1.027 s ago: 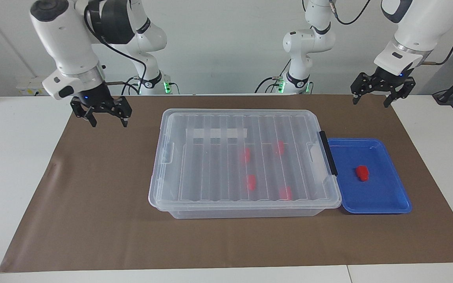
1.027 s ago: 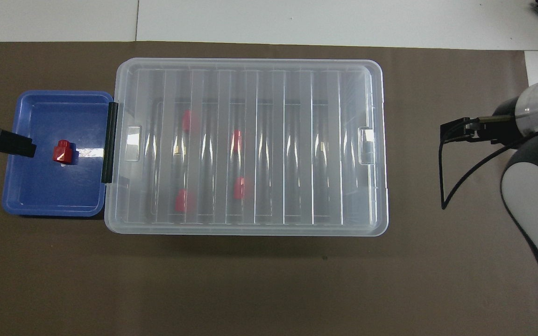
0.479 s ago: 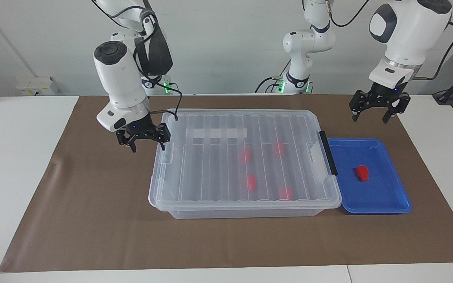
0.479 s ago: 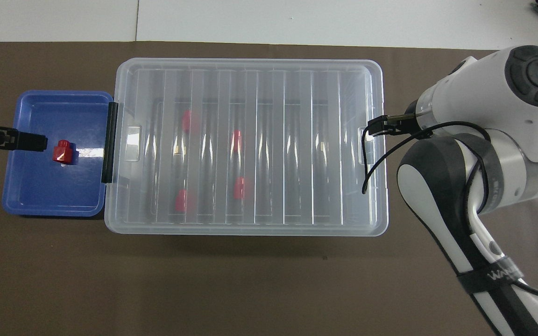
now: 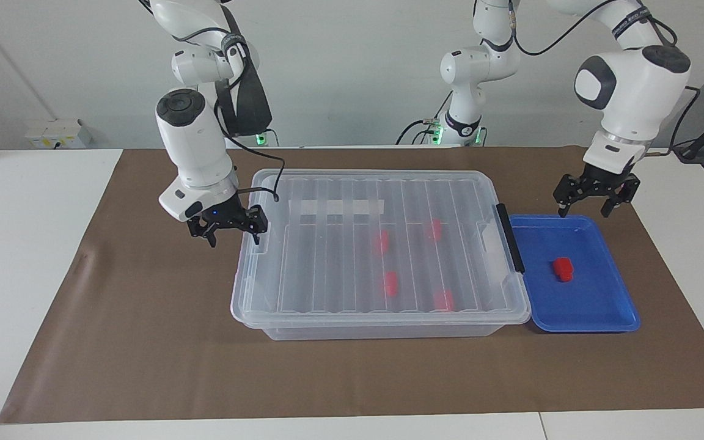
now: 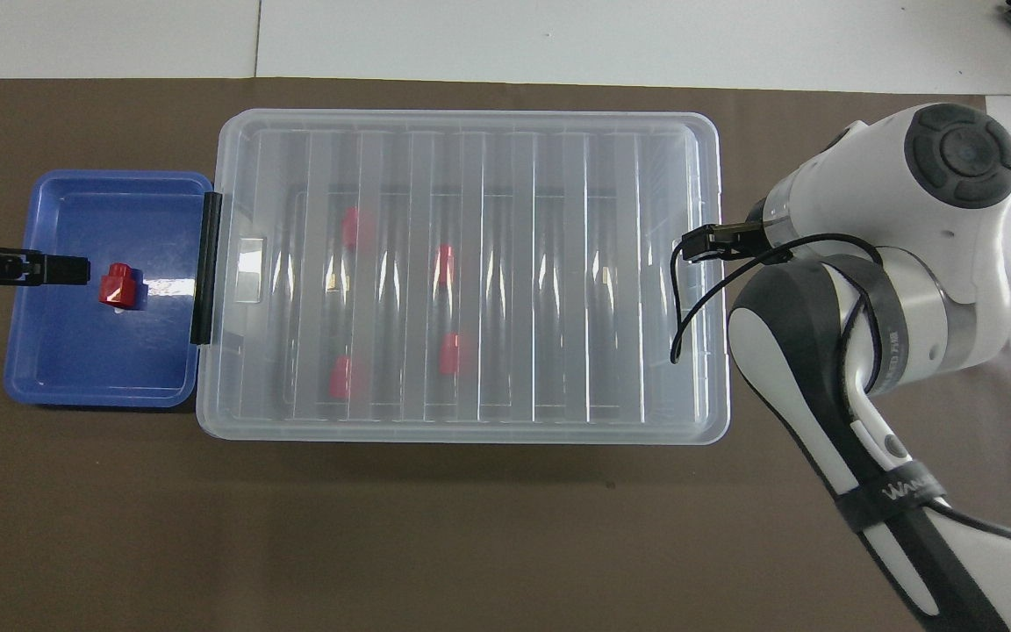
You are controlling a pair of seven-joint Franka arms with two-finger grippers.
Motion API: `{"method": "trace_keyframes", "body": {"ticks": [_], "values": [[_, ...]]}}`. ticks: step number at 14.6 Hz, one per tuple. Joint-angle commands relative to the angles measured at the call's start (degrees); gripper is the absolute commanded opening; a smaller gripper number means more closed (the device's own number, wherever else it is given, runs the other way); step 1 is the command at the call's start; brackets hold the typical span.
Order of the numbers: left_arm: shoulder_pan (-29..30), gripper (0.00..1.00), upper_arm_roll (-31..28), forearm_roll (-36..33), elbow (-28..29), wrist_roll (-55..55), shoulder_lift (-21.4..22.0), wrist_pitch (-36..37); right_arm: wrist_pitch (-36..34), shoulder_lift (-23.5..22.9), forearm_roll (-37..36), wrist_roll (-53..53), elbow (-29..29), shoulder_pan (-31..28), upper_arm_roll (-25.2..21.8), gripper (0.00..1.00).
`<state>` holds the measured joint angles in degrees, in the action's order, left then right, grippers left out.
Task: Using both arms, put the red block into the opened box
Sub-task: 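Reach the left gripper to the red block in the blue tray, then slide the lid open with the right gripper while the left gripper lifts the block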
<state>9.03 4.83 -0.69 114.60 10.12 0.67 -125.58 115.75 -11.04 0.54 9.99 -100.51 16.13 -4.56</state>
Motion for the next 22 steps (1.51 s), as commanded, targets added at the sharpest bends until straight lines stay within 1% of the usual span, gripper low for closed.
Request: {"method": "trace_keyframes", "body": {"ticks": [1, 4, 6, 8, 11, 13, 16, 17, 18, 20, 21, 22], "values": [[3.1, 1.0, 0.4, 0.7, 2.2, 1.0, -3.3, -6.3, 1.4, 0.4, -0.5, 0.2, -1.4, -0.2, 0.1, 1.0], [4.2, 1.0, 0.4, 0.7, 6.7, 1.7, -5.3, -13.7, 1.3, 0.1, -3.7, 0.7, -1.4, -0.1, 0.1, 1.0], [5.0, 1.0, 0.4, 0.7, 8.2, 1.8, -8.3, -18.3, 1.5, 0.1, -6.4, 0.6, -1.4, -0.4, 0.1, 1.0], [5.5, 1.0, 0.4, 0.7, 8.3, 2.2, -11.3, -21.0, 1.4, 0.1, -7.1, 0.6, -1.4, -0.6, 0.0, 1.0], [6.3, 1.0, 0.4, 0.7, 8.3, 2.5, -14.5, -23.7, 0.9, 0.0, -13.1, 0.6, -0.7, -1.1, -0.1, 1.0], [6.1, 0.99, 0.4, 0.7, 8.2, 2.5, -17.4, -28.3, 0.5, 0.0, -14.1, 0.6, -0.7, -2.1, 0.0, 1.0], [5.2, 0.95, 0.4, 0.7, 7.5, 1.8, -17.9, -28.6, 0.1, 0.0, -15.0, 0.1, -0.7, -3.5, -0.1, 1.0], [5.1, 0.91, 0.4, 0.7, 7.5, 1.7, -17.9, -28.6, 0.0, 0.0, -15.4, 0.1, -0.7, -4.0, -0.1, 1.0], [5.1, 0.81, 0.4, 0.7, 7.5, 1.5, -17.9, -28.6, 0.0, 0.0, -15.7, 0.1, -0.7, -4.3, -0.2, 1.0], [5.1, 0.43, 0.4, 0.7, 7.5, 1.2, -17.9, -28.3, -0.5, 0.0, -16.1, -0.1, -0.7, -5.3, -0.2, 1.0], [5.1, 0.2, 0.4, 0.7, 7.5, 1.3, -17.8, -28.1, -0.8, 0.0, -16.5, -0.2, -0.7, -5.8, -0.1, 1.0], [5.1, 0.03, 0.4, 0.7, 7.5, 1.3, -17.8, -28.1, -0.9, 0.0, -17.1, -0.3, -0.7, -6.2, -0.1, 1.0]]}}
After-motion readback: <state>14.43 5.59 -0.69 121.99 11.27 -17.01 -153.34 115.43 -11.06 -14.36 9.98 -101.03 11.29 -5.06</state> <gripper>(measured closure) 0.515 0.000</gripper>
